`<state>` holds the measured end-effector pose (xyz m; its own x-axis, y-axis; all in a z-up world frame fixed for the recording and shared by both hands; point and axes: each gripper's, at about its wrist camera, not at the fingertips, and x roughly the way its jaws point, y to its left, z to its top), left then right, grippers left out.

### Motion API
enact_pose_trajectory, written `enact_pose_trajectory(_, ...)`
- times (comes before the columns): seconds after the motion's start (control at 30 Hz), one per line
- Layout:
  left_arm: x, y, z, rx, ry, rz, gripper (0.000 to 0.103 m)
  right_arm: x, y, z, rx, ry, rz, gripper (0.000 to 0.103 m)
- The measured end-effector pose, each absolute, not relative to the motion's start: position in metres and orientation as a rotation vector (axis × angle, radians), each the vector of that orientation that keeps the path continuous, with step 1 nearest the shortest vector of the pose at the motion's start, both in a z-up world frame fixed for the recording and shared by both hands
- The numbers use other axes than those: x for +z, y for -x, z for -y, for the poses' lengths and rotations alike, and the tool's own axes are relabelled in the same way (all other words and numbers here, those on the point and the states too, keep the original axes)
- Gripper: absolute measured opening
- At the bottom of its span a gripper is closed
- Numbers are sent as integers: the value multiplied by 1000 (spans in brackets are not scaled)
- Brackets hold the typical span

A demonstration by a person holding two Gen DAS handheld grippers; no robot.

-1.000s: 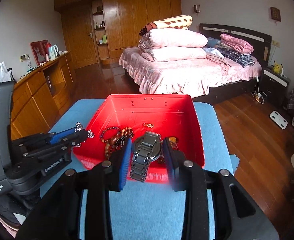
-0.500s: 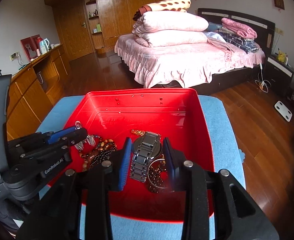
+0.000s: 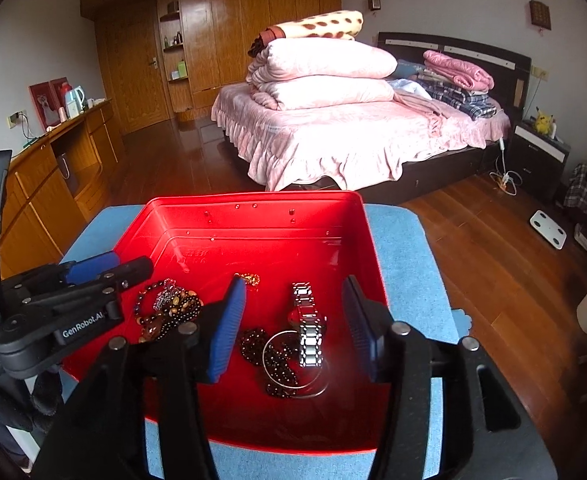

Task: Organize jewelry
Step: 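Open both tools and withdraw them from the tin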

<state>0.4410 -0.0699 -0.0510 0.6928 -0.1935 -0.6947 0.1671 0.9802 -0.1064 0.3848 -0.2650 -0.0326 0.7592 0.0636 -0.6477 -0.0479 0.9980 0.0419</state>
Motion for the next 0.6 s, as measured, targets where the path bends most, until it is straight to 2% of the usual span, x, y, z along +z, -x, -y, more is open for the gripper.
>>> enact_pose_trajectory(0.13, -45, -425, 61, -171, 33, -750, 65, -29, -375, 269, 60, -37, -685, 56)
enact_pose_trajectory(0.27, -38, -405, 53, -158, 34, -714, 72, -26, -358, 269, 57, -38, -664, 61)
enact_pose_trajectory(0.6, -18, -340, 32, -130, 39, -605, 79, -18, -296, 261, 52, -48, -575, 72)
